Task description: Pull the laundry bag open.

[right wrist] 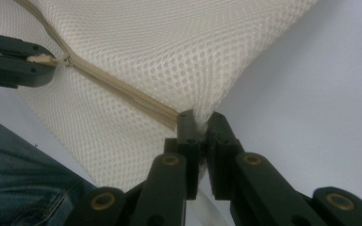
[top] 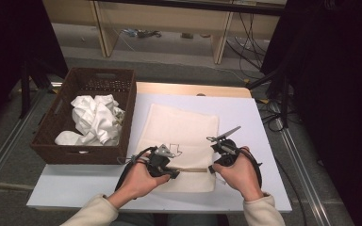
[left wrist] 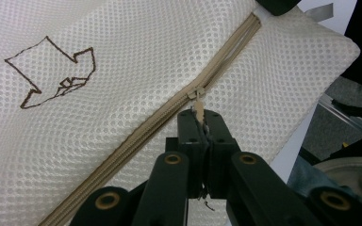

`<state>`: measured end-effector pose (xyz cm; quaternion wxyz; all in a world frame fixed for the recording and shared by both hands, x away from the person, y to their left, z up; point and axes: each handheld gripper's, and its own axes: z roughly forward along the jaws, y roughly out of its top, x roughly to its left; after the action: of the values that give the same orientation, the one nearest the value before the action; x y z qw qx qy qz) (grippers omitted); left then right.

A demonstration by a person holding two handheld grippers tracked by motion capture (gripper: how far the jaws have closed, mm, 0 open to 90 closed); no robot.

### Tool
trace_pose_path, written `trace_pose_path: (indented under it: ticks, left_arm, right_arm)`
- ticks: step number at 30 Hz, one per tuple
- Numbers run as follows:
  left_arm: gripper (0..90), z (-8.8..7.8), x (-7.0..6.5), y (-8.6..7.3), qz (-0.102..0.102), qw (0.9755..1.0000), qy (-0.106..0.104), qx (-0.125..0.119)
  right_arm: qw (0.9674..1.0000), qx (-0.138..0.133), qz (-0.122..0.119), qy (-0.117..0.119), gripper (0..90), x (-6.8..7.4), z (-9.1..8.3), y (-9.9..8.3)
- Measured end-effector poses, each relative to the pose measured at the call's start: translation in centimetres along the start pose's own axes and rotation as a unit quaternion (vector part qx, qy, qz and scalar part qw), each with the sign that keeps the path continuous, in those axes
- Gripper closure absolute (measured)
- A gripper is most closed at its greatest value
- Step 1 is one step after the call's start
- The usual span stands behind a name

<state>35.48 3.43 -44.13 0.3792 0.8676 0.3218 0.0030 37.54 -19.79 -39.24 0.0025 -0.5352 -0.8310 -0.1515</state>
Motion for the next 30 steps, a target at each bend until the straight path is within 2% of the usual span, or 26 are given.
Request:
trace_pose_path:
  ticks: [1,2,3,4,5,6,7,8,9,10,11,12,14,16,17,18,19,20,21,22,23,24,25,26,27,30]
  left_arm:
    - [87.0,-0.4,0.7,-0.1,0.061,0.9969,0.032,0.038]
    - [87.0,-0.6,1.2,-0.4,0.043,0.9980,0.024,0.040]
    - [87.0,-0.6,1.3,-1.0,-0.016,0.9998,-0.004,0.011]
    - [87.0,-0.6,1.1,-1.2,-0.032,0.9993,-0.018,-0.008]
    - [86.9,-0.9,1.1,-1.2,-0.021,0.9997,-0.006,-0.009]
    - [86.9,-1.0,1.1,-1.2,-0.019,0.9997,-0.005,-0.011]
    - [86.9,-1.2,1.2,-1.2,-0.021,0.9997,-0.001,-0.010]
    - [86.9,-1.4,1.3,-1.2,-0.019,0.9997,-0.001,-0.014]
    - [86.9,-1.6,1.5,-1.5,-0.028,0.9993,-0.009,-0.022]
    - [86.9,-1.6,1.5,-1.5,-0.028,0.9993,-0.009,-0.022]
    - [86.9,-1.7,1.5,-1.7,-0.027,0.9994,-0.009,-0.022]
    - [86.9,-1.8,1.5,-1.8,-0.026,0.9994,-0.009,-0.020]
    - [86.9,-1.8,1.4,-2.0,-0.021,0.9996,-0.004,-0.021]
    - [86.9,-1.9,1.4,-2.0,-0.023,0.9994,-0.001,-0.025]
    - [87.0,-1.9,1.4,-2.1,-0.027,0.9994,-0.004,-0.022]
    - [87.0,-1.9,1.4,-2.1,-0.027,0.9995,-0.002,-0.019]
    - [87.0,-1.9,1.4,-2.2,-0.023,0.9996,-0.003,-0.016]
    - [87.0,-1.7,1.3,-2.2,-0.029,0.9995,-0.004,-0.014]
    - [87.0,-1.8,1.3,-2.3,-0.009,0.9999,0.007,0.000]
    - [87.0,-1.8,1.3,-2.3,-0.011,0.9999,0.011,0.004]
    - [87.0,-2.1,1.7,-2.5,0.013,0.9991,0.035,0.020]
    - [87.0,-2.2,1.9,-2.9,-0.013,0.9993,0.035,0.005]
    - [87.0,-2.5,2.2,-3.2,-0.038,0.9992,0.011,-0.006]
    - [87.0,-2.8,2.2,-3.4,-0.045,0.9989,-0.002,-0.012]
    - [87.0,-3.0,2.2,-3.4,-0.041,0.9990,0.002,-0.017]
    - [86.9,-3.2,2.5,-3.6,-0.043,0.9989,0.010,-0.015]
  right_arm:
    - [0.9999,0.004,-0.011,-0.010,86.4,-0.1,0.2,0.0]
    - [0.9987,0.028,-0.001,-0.043,86.4,-0.1,-0.1,0.0]
    - [0.9989,0.021,-0.005,-0.042,86.4,-0.6,-0.1,0.0]
    - [0.9995,0.003,-0.008,-0.030,86.3,-1.2,-0.1,-0.2]
    - [0.9996,-0.014,-0.007,-0.024,86.3,-1.2,0.0,-0.3]
    - [0.9996,0.001,-0.008,-0.029,86.3,-0.6,-0.1,0.0]
    - [0.9996,0.001,-0.008,-0.029,86.3,-0.6,-0.1,0.0]
    - [0.9994,0.008,-0.005,-0.033,86.2,-0.2,-0.2,0.1]
    - [0.9997,0.005,-0.002,-0.025,86.2,-0.2,-0.1,0.1]
    - [0.9997,0.005,-0.002,-0.025,86.2,-0.2,-0.1,0.1]
    - [0.9999,0.000,-0.004,-0.015,86.2,-0.3,-0.1,0.0]
    - [0.9998,-0.006,-0.014,-0.016,86.2,-0.5,0.0,0.0]
    - [0.9997,-0.009,-0.016,-0.016,86.2,-0.4,0.2,0.0]
    - [0.9998,-0.005,-0.005,-0.017,86.2,-0.1,0.2,0.0]
    - [0.9999,0.000,-0.003,-0.013,86.2,-0.1,0.1,0.1]
    - [0.9998,0.001,-0.011,-0.014,86.2,-0.3,0.3,0.0]
    - [0.9999,0.003,-0.011,-0.003,86.2,-0.4,0.4,0.0]
    - [0.9999,0.004,-0.010,-0.006,86.3,-0.4,0.6,-0.1]
    - [0.9998,0.011,-0.013,-0.010,86.3,-0.3,0.8,0.0]
    - [0.9996,0.010,-0.024,-0.015,86.4,-0.2,1.0,0.0]
    - [0.9995,0.019,-0.018,-0.020,86.4,-0.1,0.9,0.0]
    - [0.9983,0.034,-0.008,-0.047,86.4,-0.2,0.7,0.0]
    - [0.9987,0.025,-0.002,-0.045,86.4,-0.6,0.6,0.0]
    - [0.9994,0.021,0.007,-0.028,86.3,-0.8,0.5,-0.1]
    - [0.9996,0.009,-0.014,-0.022,86.3,-1.2,0.4,-0.2]
    - [0.9997,0.008,-0.012,-0.021,86.3,-0.6,0.5,-0.1]
